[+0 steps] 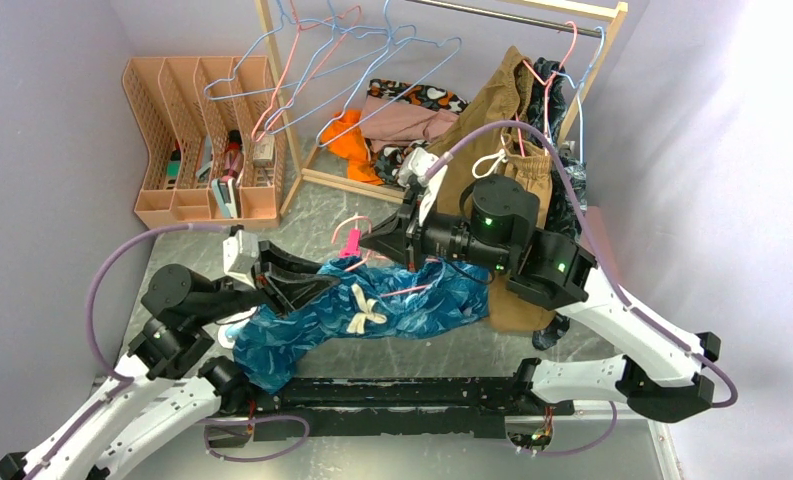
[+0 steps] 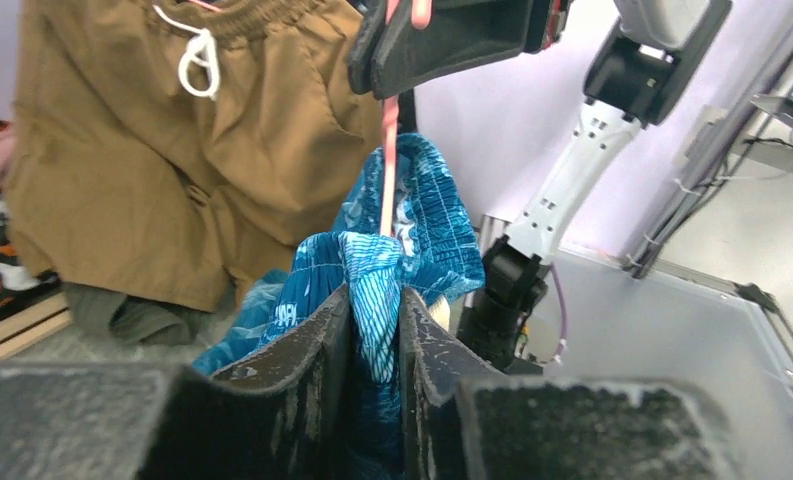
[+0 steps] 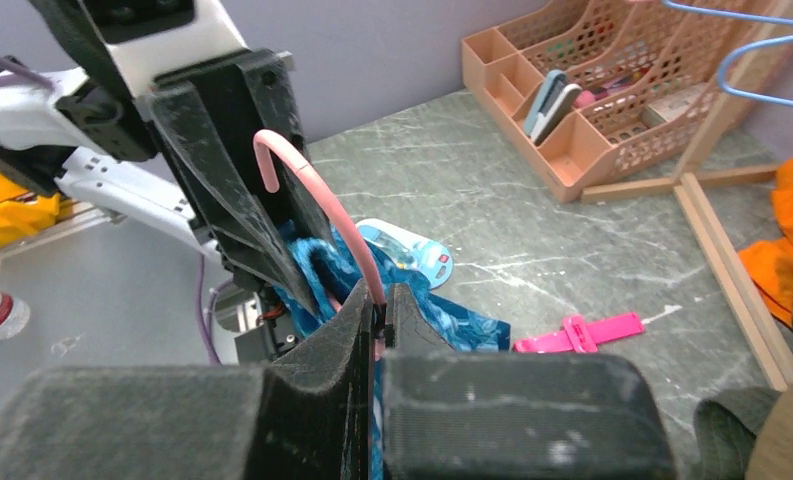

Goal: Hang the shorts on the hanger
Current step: Hang the shorts on the hanger.

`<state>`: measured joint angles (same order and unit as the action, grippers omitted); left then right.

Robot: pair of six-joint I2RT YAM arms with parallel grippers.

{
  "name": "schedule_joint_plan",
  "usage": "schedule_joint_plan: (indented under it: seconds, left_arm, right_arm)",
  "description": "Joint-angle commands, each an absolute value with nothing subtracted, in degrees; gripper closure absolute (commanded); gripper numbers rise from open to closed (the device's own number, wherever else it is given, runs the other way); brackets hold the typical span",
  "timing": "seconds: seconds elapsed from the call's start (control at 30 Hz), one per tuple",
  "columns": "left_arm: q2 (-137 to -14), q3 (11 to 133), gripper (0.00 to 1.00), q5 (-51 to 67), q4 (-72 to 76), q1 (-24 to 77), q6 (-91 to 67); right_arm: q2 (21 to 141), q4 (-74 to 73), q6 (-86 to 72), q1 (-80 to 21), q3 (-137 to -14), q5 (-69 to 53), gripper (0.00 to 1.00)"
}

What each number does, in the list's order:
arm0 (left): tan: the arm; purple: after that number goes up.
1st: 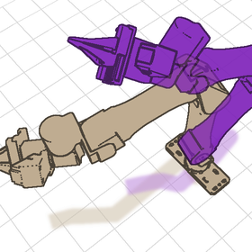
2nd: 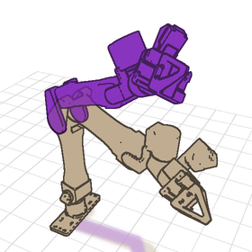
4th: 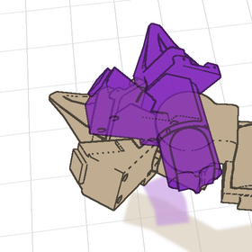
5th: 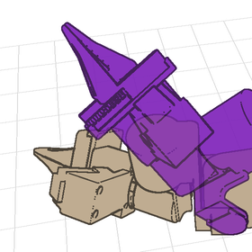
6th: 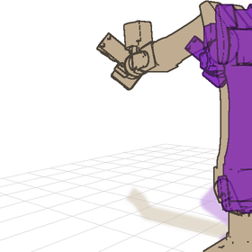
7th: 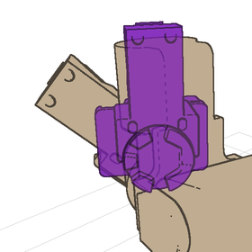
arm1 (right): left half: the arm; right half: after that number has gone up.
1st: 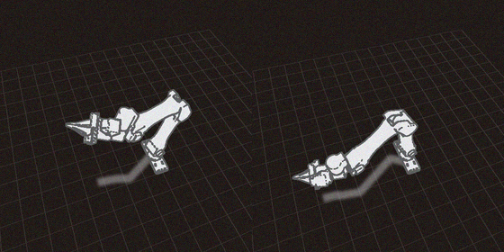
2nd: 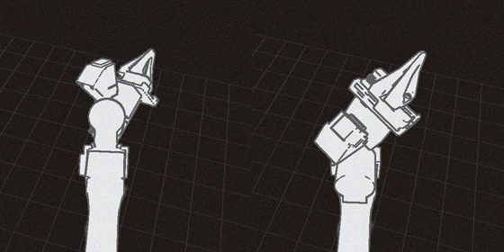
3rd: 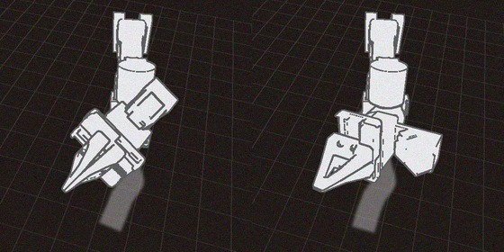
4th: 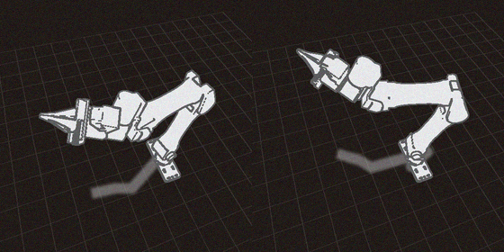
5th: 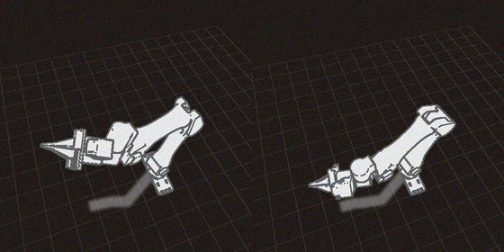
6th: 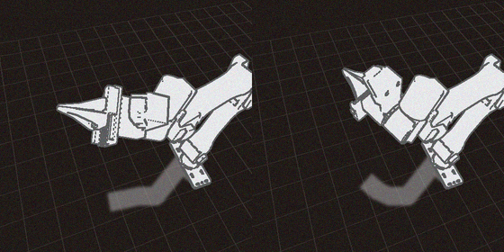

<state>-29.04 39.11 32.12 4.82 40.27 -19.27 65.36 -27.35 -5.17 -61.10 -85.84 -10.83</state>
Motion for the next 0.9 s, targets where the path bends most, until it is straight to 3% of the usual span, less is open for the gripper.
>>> schedule_joint_plan:
  seconds: [0.0, 0.17, 0.4, 0.63, 0.87]
  left_arm:
    - [-24.2, 43.1, 0.71, 24.5, 1.4, 40.2, -16.6]
    - [-20.9, 43.7, 0.58, 22.0, -3.2, 40.2, -14.8]
    - [-19.5, 45.8, 0.50, 19.8, -9.3, 40.2, -13.5]
    - [-19.3, 52.2, 0.48, 12.5, -25.0, 40.2, -7.9]
    - [-18.0, 51.8, 0.49, 9.5, -30.2, 40.2, -5.4]
  right_arm:
    - [61.3, -24.4, -5.8, -60.9, -84.3, -4.5, 1.00]
    - [59.2, -22.7, -6.7, -60.9, -82.8, -2.6, 1.00]
    - [59.0, -21.0, -7.0, -60.9, -82.3, -2.7, 1.00]
    - [58.7, -22.2, -6.6, -60.9, -84.0, -3.3, 1.00]
    - [57.3, -21.6, -6.9, -60.9, -83.3, -2.9, 1.00]
